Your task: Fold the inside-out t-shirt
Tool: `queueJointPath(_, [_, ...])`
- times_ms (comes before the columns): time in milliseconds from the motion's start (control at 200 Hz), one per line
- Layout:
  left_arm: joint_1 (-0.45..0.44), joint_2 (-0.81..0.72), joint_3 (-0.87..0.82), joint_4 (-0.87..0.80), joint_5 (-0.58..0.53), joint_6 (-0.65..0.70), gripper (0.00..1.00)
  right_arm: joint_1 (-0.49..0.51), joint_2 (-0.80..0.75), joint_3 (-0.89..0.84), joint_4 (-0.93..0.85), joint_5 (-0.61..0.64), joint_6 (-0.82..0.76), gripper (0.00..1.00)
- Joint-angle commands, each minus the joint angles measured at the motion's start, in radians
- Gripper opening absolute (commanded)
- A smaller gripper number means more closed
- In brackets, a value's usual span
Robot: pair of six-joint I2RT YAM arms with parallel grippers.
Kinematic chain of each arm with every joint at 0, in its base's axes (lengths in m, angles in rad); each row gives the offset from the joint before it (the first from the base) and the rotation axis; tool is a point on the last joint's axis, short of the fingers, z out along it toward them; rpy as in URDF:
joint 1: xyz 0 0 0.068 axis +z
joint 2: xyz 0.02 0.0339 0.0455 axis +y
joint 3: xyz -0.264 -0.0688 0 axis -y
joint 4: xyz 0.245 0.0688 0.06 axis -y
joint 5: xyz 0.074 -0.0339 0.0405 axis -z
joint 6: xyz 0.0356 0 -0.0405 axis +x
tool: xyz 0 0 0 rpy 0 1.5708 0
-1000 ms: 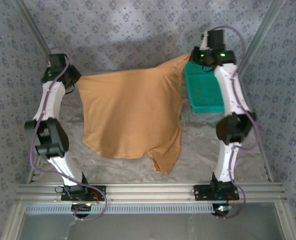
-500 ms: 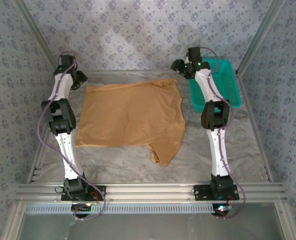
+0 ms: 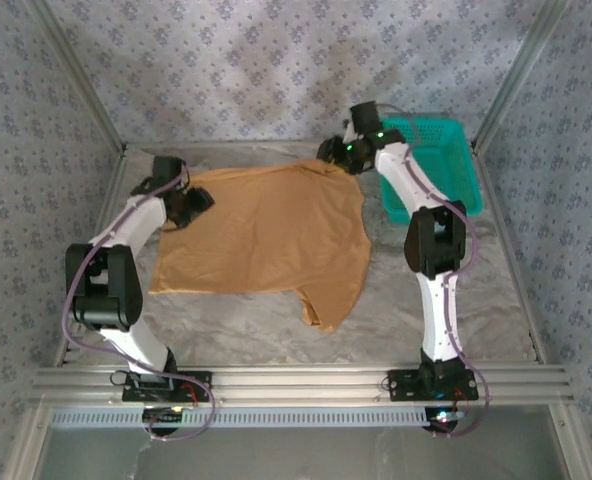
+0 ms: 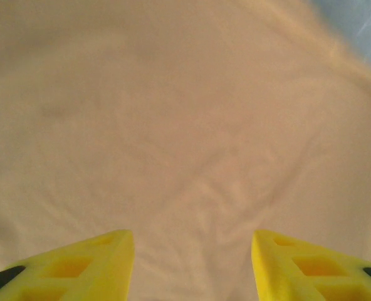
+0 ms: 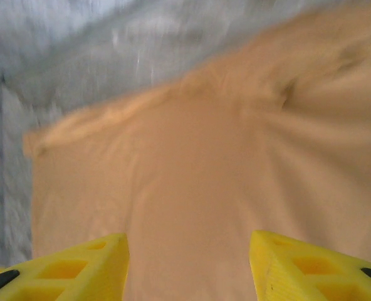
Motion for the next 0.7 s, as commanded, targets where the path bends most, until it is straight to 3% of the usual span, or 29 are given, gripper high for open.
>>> queueJointPath(0, [0.018,0.012,-0.117,0.111,0.053,-0.041,0.51,0.054,-0.107,-0.22,0.018,0.012,-0.084,0.53])
queueJointPath(130, [0.018,0.04,-0.19,0.117,0.063,-0.025,0.51,0.081,-0.186,-0.499,0.119,0.02,-0.068,0.42])
queueJointPath(330, [0.058,-0.039,-0.358,0.133,0.066,-0.079,0.51,0.101,-0.285,-0.843,0.209,0.067,-0.028,0.38])
queueJointPath(495, [0.106,-0.197,-0.515,0.122,0.114,-0.131,0.5,0.164,-0.414,-1.107,0.227,0.14,0.014,0.36])
queueJointPath(695, [0.112,-0.42,-0.589,0.024,0.067,-0.127,0.52,0.226,-0.596,-1.314,0.19,0.226,0.068,0.33])
